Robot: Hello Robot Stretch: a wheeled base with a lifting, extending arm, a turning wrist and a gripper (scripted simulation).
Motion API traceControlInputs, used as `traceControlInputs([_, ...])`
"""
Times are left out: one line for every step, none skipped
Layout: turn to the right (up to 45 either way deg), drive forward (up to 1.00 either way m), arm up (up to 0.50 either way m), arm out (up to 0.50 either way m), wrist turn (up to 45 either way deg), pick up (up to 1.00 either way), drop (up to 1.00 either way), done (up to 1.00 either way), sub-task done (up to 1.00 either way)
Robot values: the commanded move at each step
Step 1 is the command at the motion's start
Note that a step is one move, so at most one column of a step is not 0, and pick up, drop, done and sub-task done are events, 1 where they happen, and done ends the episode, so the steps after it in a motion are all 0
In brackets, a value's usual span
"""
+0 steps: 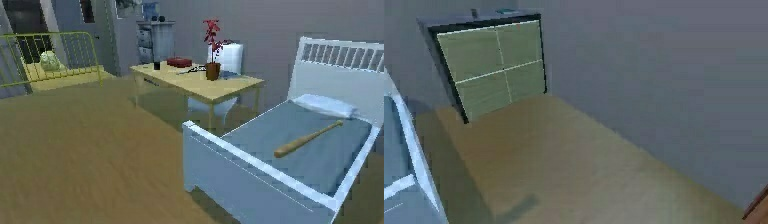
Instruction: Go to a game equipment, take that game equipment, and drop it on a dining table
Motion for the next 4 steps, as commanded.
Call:
traceControlInputs([-21.0, 0.00, 0.00, 0.00, 0.0, 0.00, 0.00, 0.00, 0.00])
traceControlInputs([0.0, 1.00, 0.00, 0.00, 0.0, 0.00, 0.00, 0.00, 0.00])
traceControlInputs([-3.0, 0.00, 0.00, 0.00, 0.0, 0.00, 0.00, 0.00, 0.00])
traceControlInputs([0.0, 1.00, 0.00, 0.00, 0.0, 0.00, 0.00, 0.00, 0.00])
